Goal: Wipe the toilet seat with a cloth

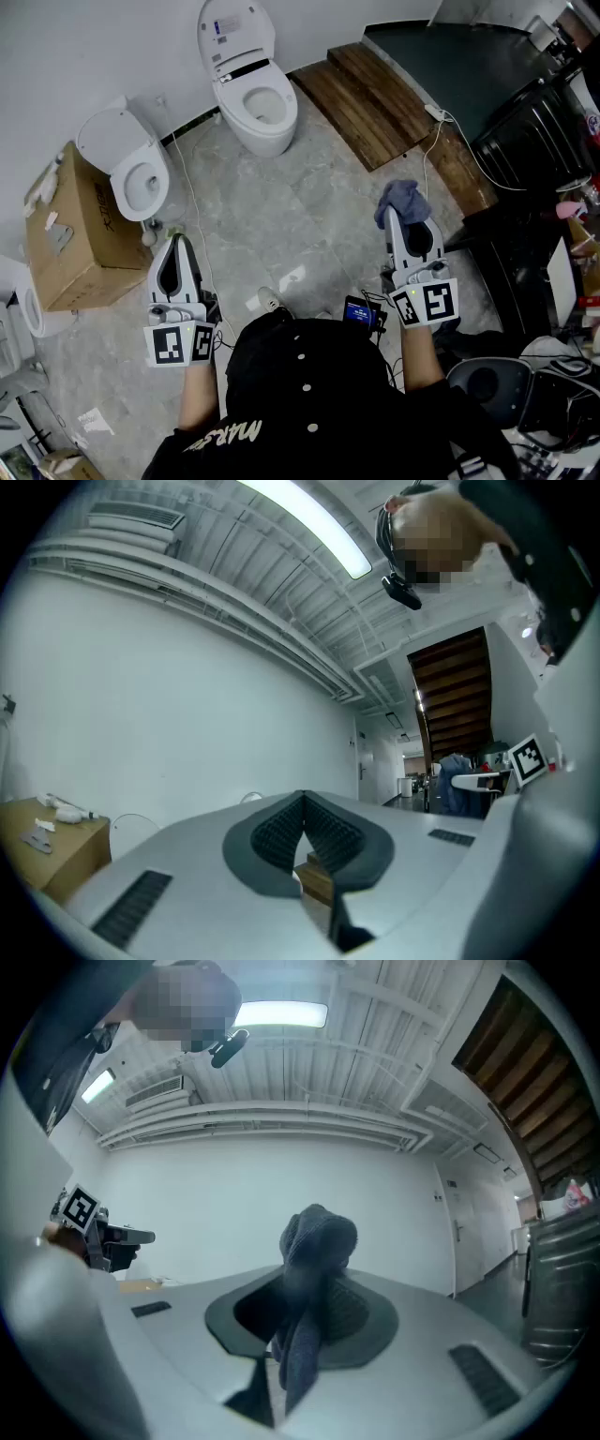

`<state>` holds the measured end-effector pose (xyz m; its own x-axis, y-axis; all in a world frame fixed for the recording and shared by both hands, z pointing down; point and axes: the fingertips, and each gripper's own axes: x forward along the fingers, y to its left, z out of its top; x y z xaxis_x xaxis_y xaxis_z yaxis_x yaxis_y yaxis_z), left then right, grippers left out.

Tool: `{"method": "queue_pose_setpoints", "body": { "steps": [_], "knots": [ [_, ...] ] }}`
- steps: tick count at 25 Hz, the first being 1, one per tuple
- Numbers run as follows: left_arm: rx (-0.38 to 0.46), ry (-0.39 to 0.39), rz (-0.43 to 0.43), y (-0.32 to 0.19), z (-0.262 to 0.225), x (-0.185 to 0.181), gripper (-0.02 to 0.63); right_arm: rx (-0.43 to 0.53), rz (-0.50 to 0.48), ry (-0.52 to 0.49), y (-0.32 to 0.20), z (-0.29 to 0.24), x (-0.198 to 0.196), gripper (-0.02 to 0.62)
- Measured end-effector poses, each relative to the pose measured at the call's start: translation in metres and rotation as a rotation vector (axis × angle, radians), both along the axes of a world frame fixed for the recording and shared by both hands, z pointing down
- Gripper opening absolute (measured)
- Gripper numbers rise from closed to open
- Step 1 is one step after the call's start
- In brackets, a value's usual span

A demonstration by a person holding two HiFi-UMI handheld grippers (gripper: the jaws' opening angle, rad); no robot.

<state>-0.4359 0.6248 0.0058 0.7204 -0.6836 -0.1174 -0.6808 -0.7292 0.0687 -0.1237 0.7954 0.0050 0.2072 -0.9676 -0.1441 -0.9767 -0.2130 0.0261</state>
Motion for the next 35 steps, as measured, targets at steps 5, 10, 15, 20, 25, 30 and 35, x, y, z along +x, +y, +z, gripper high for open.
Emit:
{"method": "queue_pose_setpoints", "body": {
  "steps": [5, 10, 15, 20, 25, 30, 35],
  "knots": [
    [0.002, -0.006, -0.008, -0.004, 0.002, -0.002, 0.010, -0.007, -0.013, 0.001, -0.007, 0.001, -0.005, 0.084],
    [-0.006, 0.000, -0.022, -0.021, 0.007, -0.010, 0.010, 0.001, -0.009, -0.013, -0.021, 0.003, -0.011, 0.084],
    [-0.013, 0.007, -0.024, -0.042, 0.010, -0.020, 0.010, 0.034, 0.019, -0.060, -0.034, 0.001, -0.012, 0.086],
    [-0.007, 0.013, -0.008, -0.067, 0.010, -0.026, 0.010, 0.043, 0.070, -0.061, -0.050, 0.000, -0.012, 0.086],
    [-0.001, 0.014, 0.008, -0.090, 0.010, -0.037, 0.010, 0.047, 0.115, -0.046, -0.061, -0.002, -0.020, 0.086],
    [-0.012, 0.015, 0.024, -0.108, 0.012, -0.042, 0.009, 0.042, 0.144, -0.047, -0.072, -0.001, -0.025, 0.086],
    [-0.019, 0.010, 0.029, -0.121, 0.013, -0.037, 0.009, 0.039, 0.148, -0.055, -0.086, 0.000, -0.020, 0.086]
  ]
}}
